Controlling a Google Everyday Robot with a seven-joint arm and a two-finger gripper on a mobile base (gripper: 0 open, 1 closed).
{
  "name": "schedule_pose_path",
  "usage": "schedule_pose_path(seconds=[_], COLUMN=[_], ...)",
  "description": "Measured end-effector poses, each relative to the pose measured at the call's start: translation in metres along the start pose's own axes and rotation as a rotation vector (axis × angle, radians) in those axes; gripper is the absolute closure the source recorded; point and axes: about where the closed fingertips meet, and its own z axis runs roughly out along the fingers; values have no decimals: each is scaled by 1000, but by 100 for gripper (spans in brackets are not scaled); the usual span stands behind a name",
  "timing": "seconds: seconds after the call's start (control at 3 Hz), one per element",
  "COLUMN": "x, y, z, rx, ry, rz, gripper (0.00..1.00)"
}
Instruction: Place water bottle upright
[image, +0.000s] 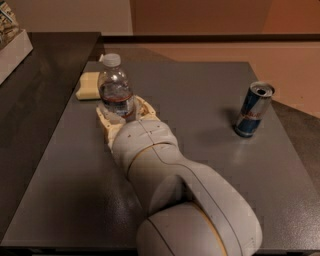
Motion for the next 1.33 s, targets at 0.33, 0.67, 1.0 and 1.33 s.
schedule_pose_path(seconds=[0.33, 0.67, 1.0, 1.33], x=[0, 0, 5, 12], y=[0, -7, 1, 19], z=[0, 3, 4, 7], rx=[0, 20, 43, 61], ry=[0, -11, 15, 63], rz=[0, 2, 41, 115], gripper=[100, 83, 84, 100])
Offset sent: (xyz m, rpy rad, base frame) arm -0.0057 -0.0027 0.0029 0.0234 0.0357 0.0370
